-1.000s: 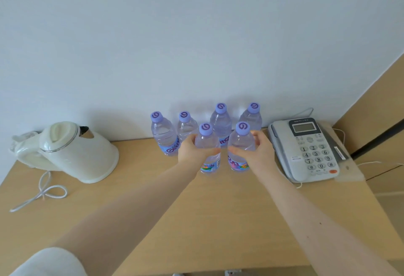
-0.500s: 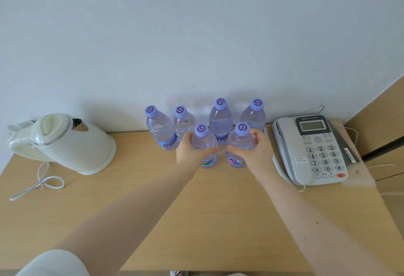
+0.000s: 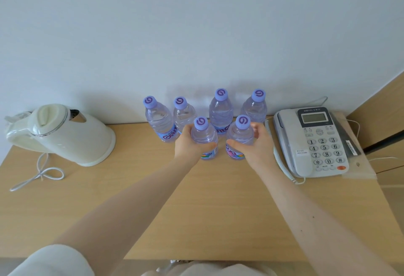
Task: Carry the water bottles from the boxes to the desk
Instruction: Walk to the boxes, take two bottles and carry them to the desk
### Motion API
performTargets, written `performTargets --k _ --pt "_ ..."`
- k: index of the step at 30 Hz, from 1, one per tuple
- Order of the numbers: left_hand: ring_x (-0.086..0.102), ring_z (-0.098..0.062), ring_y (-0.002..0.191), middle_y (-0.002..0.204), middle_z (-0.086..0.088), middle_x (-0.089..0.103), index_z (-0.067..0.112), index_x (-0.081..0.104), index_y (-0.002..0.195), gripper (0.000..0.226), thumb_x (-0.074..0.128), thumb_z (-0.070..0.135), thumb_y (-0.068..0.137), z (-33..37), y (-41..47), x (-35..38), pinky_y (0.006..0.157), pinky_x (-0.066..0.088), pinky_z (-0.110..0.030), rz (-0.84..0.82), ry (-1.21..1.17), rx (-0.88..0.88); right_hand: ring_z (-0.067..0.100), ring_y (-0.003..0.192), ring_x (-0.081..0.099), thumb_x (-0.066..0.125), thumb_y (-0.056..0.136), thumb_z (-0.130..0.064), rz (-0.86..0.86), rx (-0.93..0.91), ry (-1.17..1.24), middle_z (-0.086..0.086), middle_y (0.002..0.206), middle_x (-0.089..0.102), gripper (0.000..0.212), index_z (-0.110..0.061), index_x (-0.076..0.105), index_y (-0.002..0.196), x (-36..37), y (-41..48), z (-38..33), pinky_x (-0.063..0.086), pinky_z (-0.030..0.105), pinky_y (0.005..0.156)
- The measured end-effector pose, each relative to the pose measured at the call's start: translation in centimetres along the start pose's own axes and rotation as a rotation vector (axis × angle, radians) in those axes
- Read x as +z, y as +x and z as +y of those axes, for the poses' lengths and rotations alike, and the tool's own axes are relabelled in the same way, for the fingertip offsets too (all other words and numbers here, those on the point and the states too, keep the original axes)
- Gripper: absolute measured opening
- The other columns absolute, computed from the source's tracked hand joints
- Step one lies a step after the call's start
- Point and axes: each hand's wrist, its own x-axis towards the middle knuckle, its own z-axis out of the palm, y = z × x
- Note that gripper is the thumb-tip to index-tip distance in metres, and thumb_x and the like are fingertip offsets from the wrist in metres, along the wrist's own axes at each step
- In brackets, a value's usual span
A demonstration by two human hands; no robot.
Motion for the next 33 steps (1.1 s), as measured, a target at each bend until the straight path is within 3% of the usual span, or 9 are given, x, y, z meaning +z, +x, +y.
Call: performTargets --k 9,11,15,19,22,25,28,30,33 --pt "0.055 -0.015 0.102 0.104 0.010 0.055 0.018 0.048 0.125 0.069 0.087 0.019 0.068 0.3 -0.6 0.4 0.084 0.046 -0.028 0.053 0.031 -0.021 0.017 0.104 0.060 0.088 0.057 -0.036 0.029 -0.001 -0.010 -0.003 0.111 0.062 0.064 -0.025 0.054 0.110 0.5 -0.4 0.7 0.051 0.043 0.091" --pt "0.053 -0.017 0.105 0.115 0.004 0.051 0.016 0.045 0.125 0.076 0.089 0.022 0.064 0.3 -0.6 0.7 0.086 0.045 -0.030 0.114 0.046 -0.029 0.020 0.109 0.058 0.087 0.054 -0.043 0.063 0.021 -0.020 0.000 0.116 0.058 0.077 -0.019 0.052 0.119 0.9 -0.6 0.9 0.049 0.044 0.093" --pt "0.050 -0.020 0.113 0.129 -0.005 0.045 0.013 0.039 0.129 0.087 0.091 0.026 0.061 0.1 -0.6 0.9 0.088 0.045 -0.033 0.148 0.080 -0.053 0.019 0.115 0.055 0.090 0.061 -0.030 0.061 0.017 -0.034 0.002 0.125 0.055 0.087 -0.013 0.044 0.134 0.8 -1.1 1.1 0.047 0.038 0.097" --pt "0.050 -0.023 0.120 0.128 -0.005 0.049 0.008 0.040 0.131 0.094 0.092 0.034 0.056 0.0 -1.4 0.7 0.094 0.048 -0.040 0.089 0.087 -0.066 0.016 0.124 0.049 0.080 0.074 -0.034 0.055 0.029 -0.086 0.001 0.135 0.051 0.082 -0.014 0.040 0.142 -0.2 -2.3 0.9 0.041 0.032 0.098" --pt "0.054 -0.033 0.116 0.124 -0.016 0.053 0.001 0.044 0.126 0.084 0.086 0.034 0.062 0.1 -2.3 0.3 0.072 0.046 -0.031 0.047 0.006 -0.141 0.023 0.133 0.042 0.070 0.084 -0.035 0.066 0.033 -0.203 0.006 0.145 0.045 0.075 -0.012 0.036 0.147 -1.2 -4.0 0.4 0.038 0.037 0.104" --pt "0.052 -0.022 0.080 0.109 -0.010 0.054 0.005 0.048 0.122 0.066 0.076 0.034 0.071 0.2 -4.0 -0.5 0.058 0.036 -0.026 -0.046 0.007 -0.183 0.029 0.136 0.036 0.060 0.092 -0.040 0.086 0.055 -0.440 0.011 0.148 0.040 0.069 -0.009 0.034 0.147 -2.3 -6.6 -0.7 0.031 0.040 0.107" --pt "0.031 -0.018 0.060 0.076 -0.004 0.040 0.014 0.056 0.094 0.024 0.067 0.028 0.077 0.2 -6.2 -1.6 0.054 0.025 -0.024 -0.210 0.164 -0.105 0.027 0.137 0.034 0.051 0.095 -0.046 0.088 0.081 -0.641 0.008 0.149 0.040 0.064 -0.011 0.035 0.146 -3.3 -9.9 -2.0 0.028 0.038 0.109" --pt "0.033 -0.017 0.061 0.071 -0.003 0.037 0.013 0.052 0.094 0.019 0.063 0.028 0.088 0.2 -7.8 -2.0 0.054 0.027 -0.027 -0.310 0.310 -0.048 0.026 0.135 0.036 0.047 0.096 -0.047 0.094 0.086 -0.728 0.006 0.144 0.045 0.059 -0.011 0.041 0.142 -3.9 -12.1 -2.5 0.029 0.037 0.108" --pt "0.048 -0.018 0.080 0.093 -0.003 0.049 0.010 0.053 0.113 0.035 0.059 0.038 0.093 0.2 -10.7 -2.0 0.064 0.035 -0.026 -0.466 0.595 0.139 0.025 0.132 0.038 0.044 0.097 -0.046 0.125 0.130 -0.796 0.007 0.142 0.047 0.056 -0.010 0.044 0.140 -4.6 -16.4 -3.0 0.031 0.038 0.108"
